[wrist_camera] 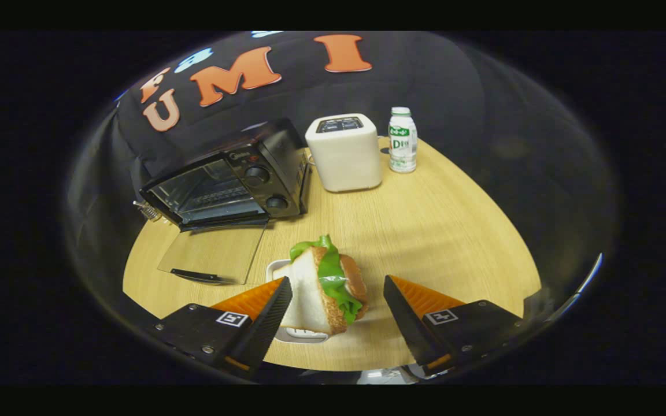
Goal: Open the toaster oven, put the food inside, and close the toaster oven door.
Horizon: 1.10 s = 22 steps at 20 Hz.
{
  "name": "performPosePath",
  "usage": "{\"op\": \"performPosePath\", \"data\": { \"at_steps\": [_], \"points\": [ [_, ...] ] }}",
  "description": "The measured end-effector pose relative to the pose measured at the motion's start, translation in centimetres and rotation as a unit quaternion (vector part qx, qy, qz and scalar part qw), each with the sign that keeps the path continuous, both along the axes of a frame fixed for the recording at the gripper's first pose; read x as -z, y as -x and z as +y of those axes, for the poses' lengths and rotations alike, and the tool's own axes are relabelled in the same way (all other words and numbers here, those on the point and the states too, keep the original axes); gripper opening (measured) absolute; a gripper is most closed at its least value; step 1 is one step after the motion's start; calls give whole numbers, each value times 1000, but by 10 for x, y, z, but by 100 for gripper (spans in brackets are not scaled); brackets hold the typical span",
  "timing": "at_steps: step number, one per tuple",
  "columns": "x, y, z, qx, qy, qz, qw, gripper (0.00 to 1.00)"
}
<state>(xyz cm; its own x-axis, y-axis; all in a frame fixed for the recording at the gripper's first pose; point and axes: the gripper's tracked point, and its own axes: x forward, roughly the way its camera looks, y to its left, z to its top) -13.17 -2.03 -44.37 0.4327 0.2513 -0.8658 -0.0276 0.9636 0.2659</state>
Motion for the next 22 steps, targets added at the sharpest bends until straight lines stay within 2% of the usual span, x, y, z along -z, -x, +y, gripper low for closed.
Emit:
{"op": "performPosePath", "data": {
  "at_steps": [4,6,7,8,14,18,22],
  "points": [
    [10,2,11,23,-51,23,998,93],
    [10,1,14,30,-63,27,997,81],
    [8,2,13,31,-63,26,997,72],
    [6,1,14,32,-64,24,997,68],
    [-5,0,20,47,-65,20,997,33],
    [-27,-10,22,60,-59,1,996,29],
    [-70,-33,24,74,-65,-50,994,29]
  ]
}}
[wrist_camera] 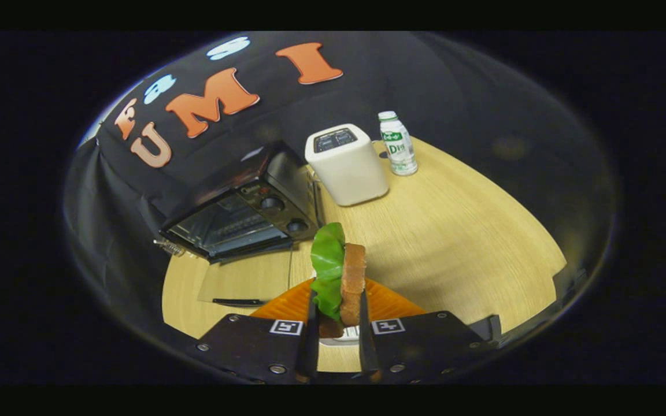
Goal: Open the toaster oven, put the food inside, and close the toaster oven door.
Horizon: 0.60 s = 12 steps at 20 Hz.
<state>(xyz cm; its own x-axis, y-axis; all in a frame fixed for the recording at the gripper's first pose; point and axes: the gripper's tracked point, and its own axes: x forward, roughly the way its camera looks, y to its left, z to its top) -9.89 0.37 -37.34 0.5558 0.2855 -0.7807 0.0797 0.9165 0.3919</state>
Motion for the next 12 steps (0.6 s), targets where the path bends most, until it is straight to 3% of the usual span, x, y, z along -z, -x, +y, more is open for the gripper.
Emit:
{"op": "performPosePath", "data": {
  "at_steps": [7,12],
  "points": [
    [-55,-30,62,-21,-58,-44,997,29],
    [-54,-33,131,-70,-99,-37,992,29]
  ]
}}
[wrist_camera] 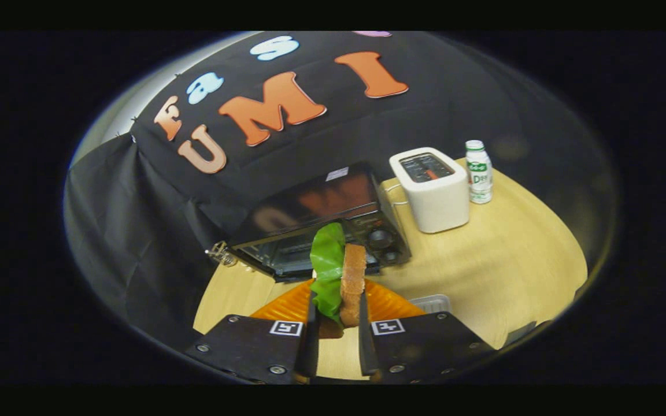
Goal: Open the toaster oven, put the food inside, and close the toaster oven door.
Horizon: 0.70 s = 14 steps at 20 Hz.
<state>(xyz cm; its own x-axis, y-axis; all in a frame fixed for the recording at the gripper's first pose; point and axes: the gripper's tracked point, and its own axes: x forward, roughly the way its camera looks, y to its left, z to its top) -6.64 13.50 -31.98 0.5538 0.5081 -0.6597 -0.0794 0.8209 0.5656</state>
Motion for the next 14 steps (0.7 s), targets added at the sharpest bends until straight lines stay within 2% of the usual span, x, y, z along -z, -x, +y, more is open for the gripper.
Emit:
{"op": "performPosePath", "data": {
  "at_steps": [3,6,14],
  "points": [
    [10,-6,40,-7,-30,9,999,29],
    [21,-18,66,5,-45,16,999,29],
    [70,-46,96,82,-128,72,986,29]
  ]
}}
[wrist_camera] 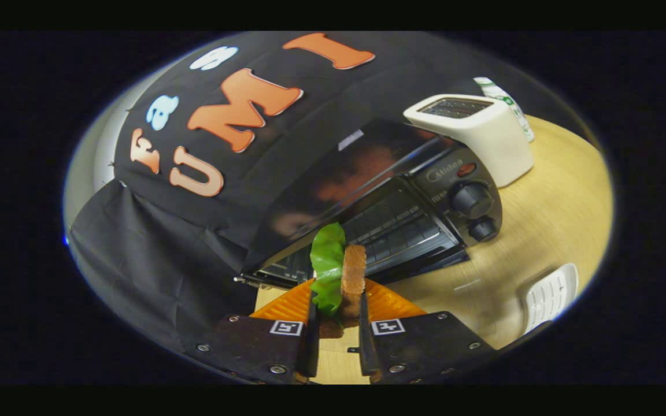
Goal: Open the toaster oven, put the food inside, and close the toaster oven door.
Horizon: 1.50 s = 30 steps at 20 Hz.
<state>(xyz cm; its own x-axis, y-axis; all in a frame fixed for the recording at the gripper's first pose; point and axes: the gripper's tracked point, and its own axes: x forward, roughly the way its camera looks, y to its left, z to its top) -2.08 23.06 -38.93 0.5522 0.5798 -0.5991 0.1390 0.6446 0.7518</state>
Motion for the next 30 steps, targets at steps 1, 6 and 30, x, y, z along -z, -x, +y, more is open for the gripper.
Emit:
{"op": "performPosePath", "data": {
  "at_steps": [1,6,30],
  "points": [
    [6,0,2,2,-1,8,1000,29],
    [7,-28,3,41,-27,-5,999,29],
    [65,-79,-26,126,162,-60,977,66]
  ]
}}
